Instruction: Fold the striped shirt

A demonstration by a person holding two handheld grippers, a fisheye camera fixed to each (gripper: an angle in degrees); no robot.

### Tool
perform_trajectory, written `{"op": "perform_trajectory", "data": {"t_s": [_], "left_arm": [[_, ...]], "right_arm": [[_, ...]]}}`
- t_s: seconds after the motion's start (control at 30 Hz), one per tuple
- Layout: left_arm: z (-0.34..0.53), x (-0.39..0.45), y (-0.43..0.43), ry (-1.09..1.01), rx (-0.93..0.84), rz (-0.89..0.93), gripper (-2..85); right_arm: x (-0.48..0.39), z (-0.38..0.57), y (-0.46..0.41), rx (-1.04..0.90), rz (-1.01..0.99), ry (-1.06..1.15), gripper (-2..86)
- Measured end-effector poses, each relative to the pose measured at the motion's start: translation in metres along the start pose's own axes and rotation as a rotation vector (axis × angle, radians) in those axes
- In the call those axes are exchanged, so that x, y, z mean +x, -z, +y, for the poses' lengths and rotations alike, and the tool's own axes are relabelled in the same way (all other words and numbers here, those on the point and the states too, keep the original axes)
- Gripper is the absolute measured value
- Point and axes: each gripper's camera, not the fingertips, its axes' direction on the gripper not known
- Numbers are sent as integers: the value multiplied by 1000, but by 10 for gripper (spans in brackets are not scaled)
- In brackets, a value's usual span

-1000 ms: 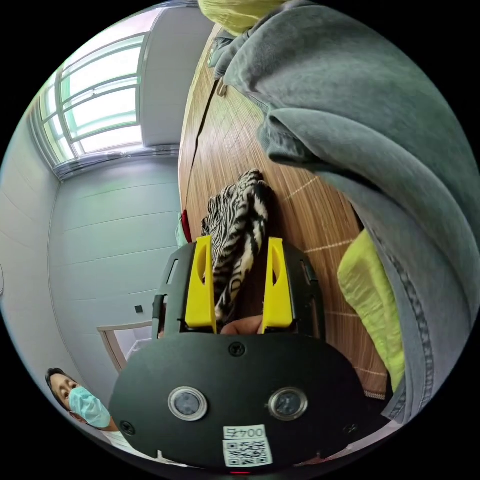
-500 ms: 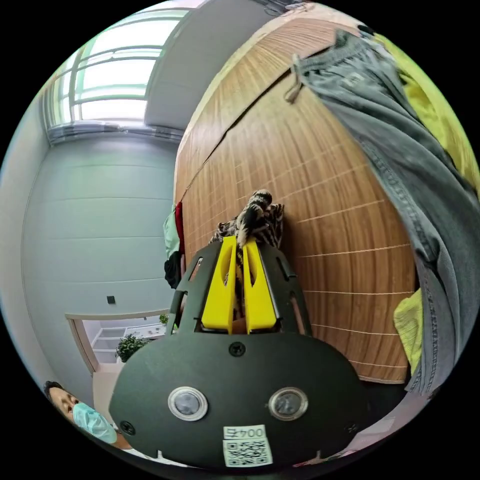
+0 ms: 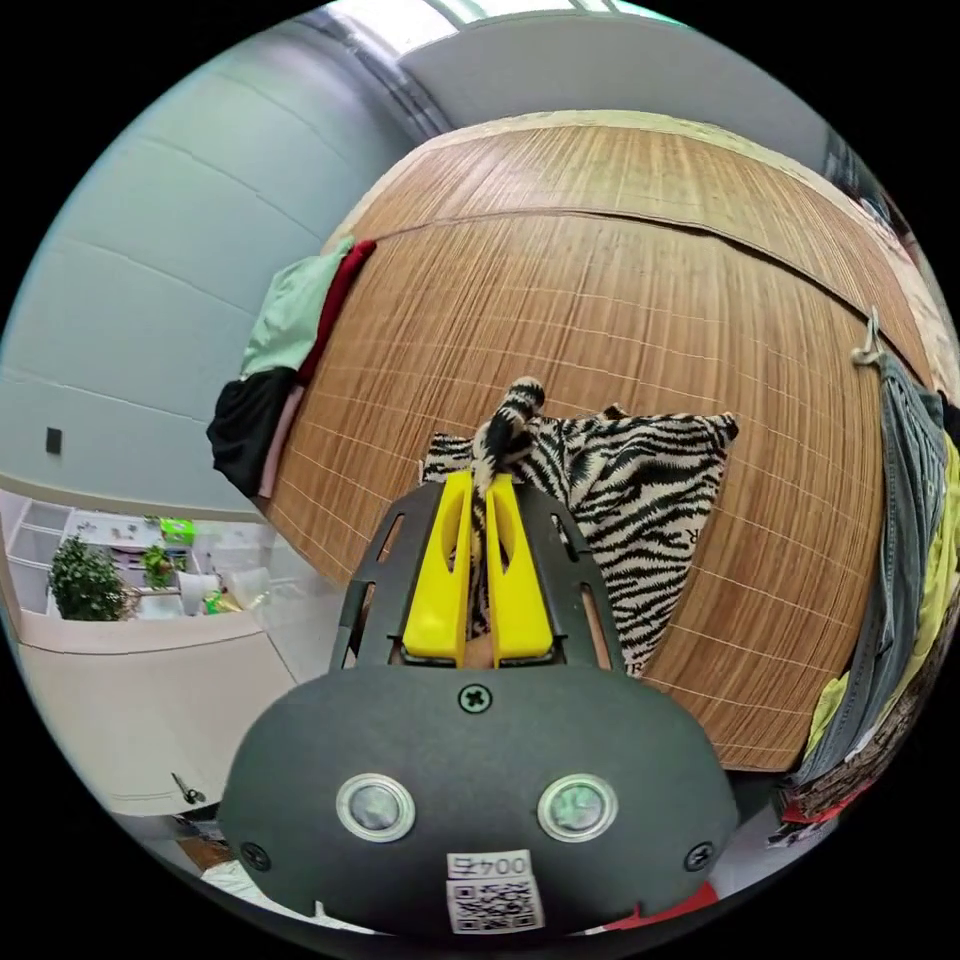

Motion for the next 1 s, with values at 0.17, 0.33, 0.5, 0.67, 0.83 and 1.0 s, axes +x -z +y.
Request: {"op": "perform_trajectory", "data": {"t_s": [0.17,0.33,0.5,0.67,0.83,1.0], "left_arm": [[-26,-58,40,200,35,83,20],[-45,-111,68,413,35,252,31],[-57,-137,91,560,73,411,50],[-66,-138,118,598,111,449,55],[-81,-128,150,543,162,401,37],[-97,-114,175,443,199,319,24]], "right_arm": [[-65,-12,-81,-88,119,65,33],[-100,-14,-136,-142,217,122,49],[-131,-11,-146,-117,358,222,73],[-162,19,-113,128,501,395,59],[-119,42,-107,197,188,263,49],[-79,73,-66,403,226,292,46]]}}
